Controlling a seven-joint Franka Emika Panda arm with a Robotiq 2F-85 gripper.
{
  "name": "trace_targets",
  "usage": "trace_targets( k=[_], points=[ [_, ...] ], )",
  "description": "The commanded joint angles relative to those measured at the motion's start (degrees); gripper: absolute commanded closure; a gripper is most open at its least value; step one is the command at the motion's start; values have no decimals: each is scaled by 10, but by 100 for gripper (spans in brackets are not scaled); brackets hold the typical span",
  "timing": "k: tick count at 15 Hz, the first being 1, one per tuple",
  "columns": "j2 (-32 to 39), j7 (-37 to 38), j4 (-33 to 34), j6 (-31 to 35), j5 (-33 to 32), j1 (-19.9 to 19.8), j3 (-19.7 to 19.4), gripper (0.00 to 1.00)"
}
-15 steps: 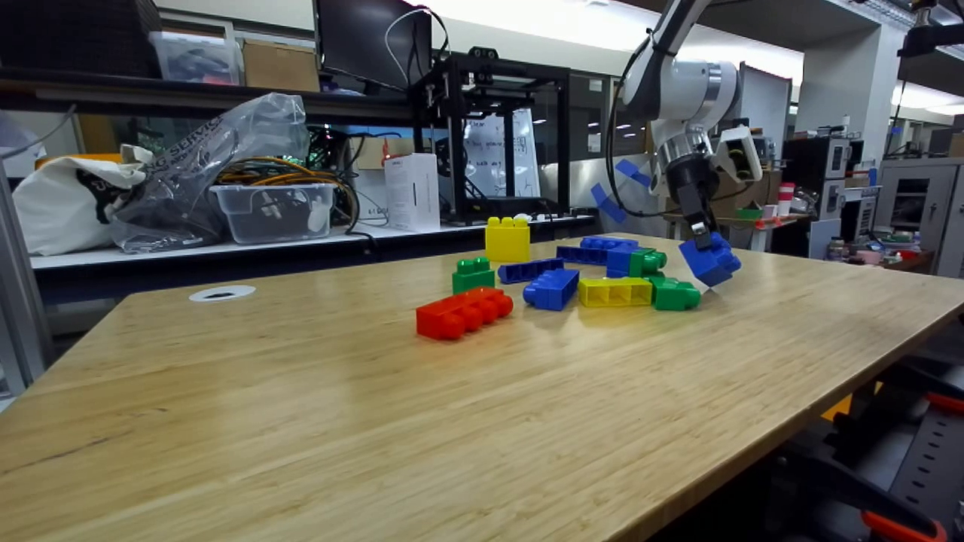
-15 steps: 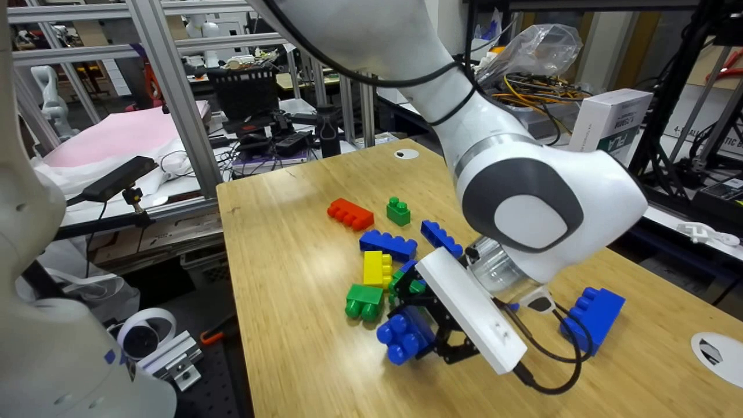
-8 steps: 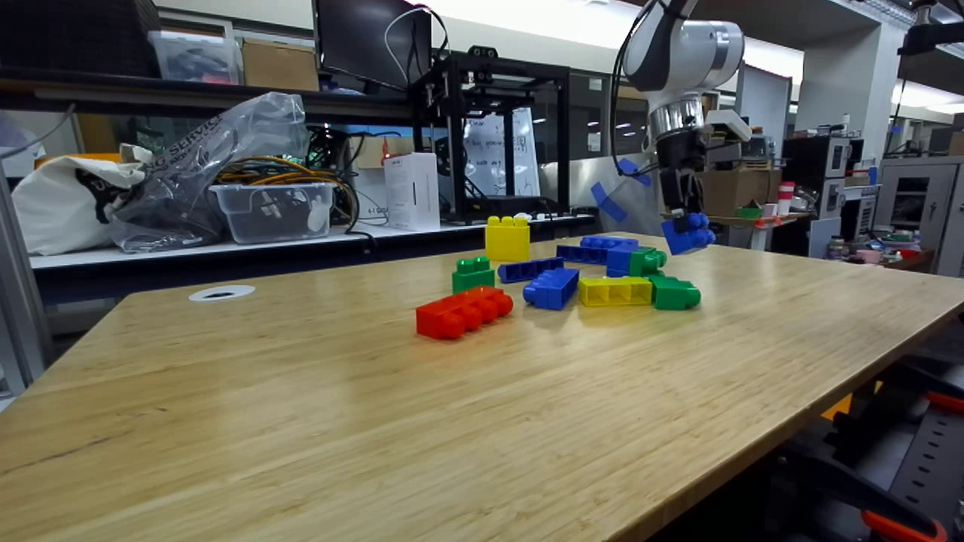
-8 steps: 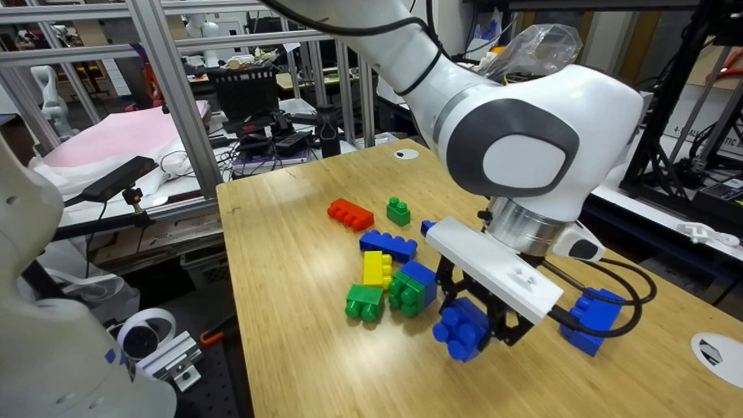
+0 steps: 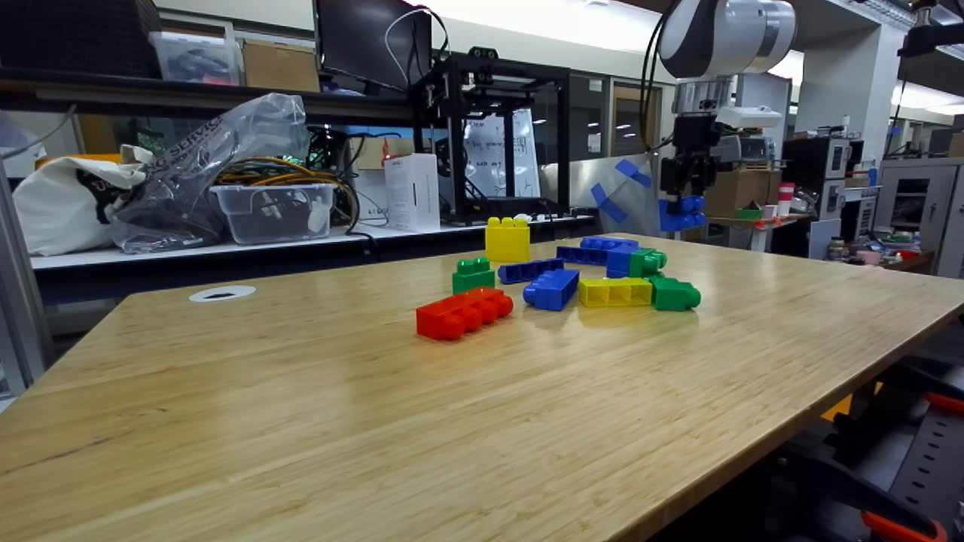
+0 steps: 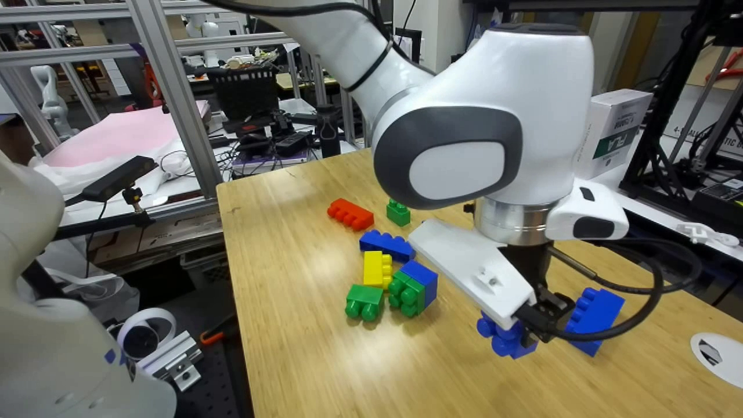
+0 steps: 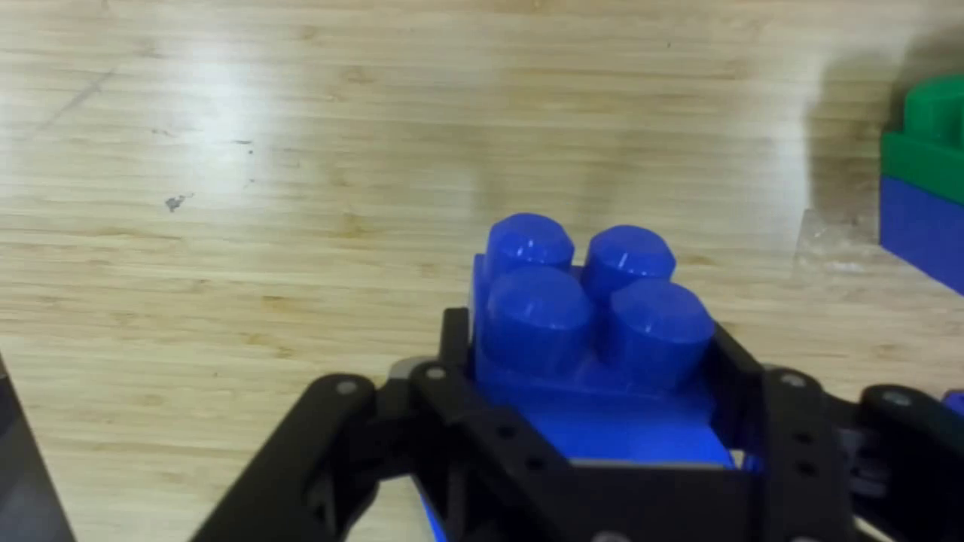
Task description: Separate the blue and green building blocks that are stacked together
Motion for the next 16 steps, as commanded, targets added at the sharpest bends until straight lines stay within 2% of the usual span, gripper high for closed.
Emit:
trace_targets(
  k=[1,4,6,8,13,16],
  points=[
    [-24,107,-58,123,-53,7,-15,55],
    [-17,221,-71,185,-133,13,-43,55],
    [-14,276,-68,183,-176,17,-61,55],
    [-14,305,-64,166,-190,18,-66,55],
    [-21,270,-67,145,-112,4,-44,55],
    [-24,226,-66,129,-35,-5,-25,55]
  ],
)
